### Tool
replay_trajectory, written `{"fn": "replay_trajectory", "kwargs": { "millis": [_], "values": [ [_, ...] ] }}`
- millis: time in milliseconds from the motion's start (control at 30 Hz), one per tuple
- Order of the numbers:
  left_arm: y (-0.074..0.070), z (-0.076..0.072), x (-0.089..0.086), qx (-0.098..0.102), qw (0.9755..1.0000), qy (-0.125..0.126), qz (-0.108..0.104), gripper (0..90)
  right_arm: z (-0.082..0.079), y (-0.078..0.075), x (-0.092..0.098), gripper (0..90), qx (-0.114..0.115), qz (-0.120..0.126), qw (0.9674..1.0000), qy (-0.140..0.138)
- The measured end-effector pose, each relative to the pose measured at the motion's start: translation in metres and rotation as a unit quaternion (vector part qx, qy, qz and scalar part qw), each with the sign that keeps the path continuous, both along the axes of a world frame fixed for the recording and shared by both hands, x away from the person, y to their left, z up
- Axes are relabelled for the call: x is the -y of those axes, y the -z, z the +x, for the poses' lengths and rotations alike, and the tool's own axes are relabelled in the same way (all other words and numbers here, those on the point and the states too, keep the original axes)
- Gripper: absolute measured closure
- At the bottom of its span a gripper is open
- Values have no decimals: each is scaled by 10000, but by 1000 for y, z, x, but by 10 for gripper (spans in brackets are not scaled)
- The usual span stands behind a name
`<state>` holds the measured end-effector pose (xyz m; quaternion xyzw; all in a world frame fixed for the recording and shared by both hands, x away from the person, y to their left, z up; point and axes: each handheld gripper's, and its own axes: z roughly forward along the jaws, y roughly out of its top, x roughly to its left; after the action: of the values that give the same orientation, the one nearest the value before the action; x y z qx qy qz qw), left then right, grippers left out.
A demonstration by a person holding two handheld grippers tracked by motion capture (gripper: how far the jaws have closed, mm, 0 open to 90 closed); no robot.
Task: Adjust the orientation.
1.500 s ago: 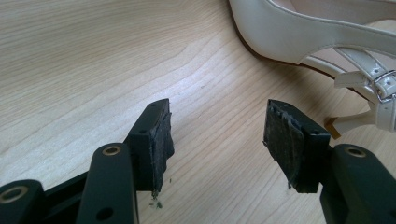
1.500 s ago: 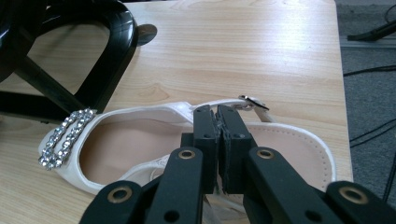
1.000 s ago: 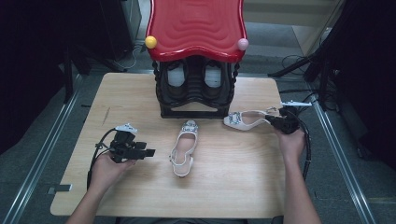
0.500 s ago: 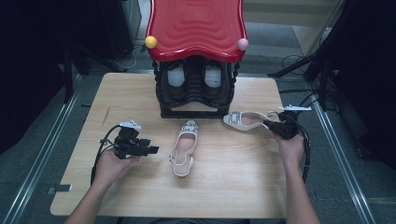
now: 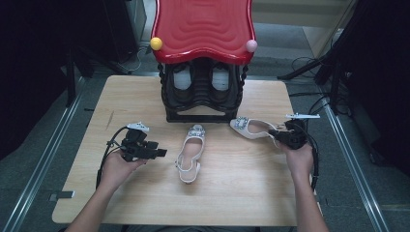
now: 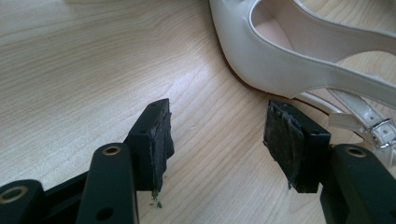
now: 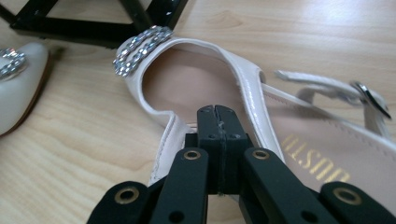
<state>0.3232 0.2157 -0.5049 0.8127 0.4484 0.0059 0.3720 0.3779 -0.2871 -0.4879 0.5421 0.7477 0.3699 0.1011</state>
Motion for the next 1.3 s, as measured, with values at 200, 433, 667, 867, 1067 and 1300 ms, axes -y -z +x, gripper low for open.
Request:
{"fn": "replay_trajectory", "kwargs": {
  "millis": [200,433,667,867,1067,1300],
  "values": [
    [1,2,1,23,10000,-6,-32,418,-8,0,-6,900,-80,29,9999,-105],
    [0,5,4,8,10000,57,35,417,-14,-8,-2,867,201,53,9998,-35],
    [0,5,4,-24,10000,68,67,417,-21,-25,0,790,646,250,9975,-137],
    [1,5,3,-5,10000,46,60,417,-18,-19,-8,717,633,-9,9977,-248],
    [2,4,2,-31,9999,40,87,417,-9,-4,-7,696,349,26,9990,-263],
    [2,2,2,-38,9999,28,112,416,-5,5,-15,692,273,-50,9988,-408]
  ]
}}
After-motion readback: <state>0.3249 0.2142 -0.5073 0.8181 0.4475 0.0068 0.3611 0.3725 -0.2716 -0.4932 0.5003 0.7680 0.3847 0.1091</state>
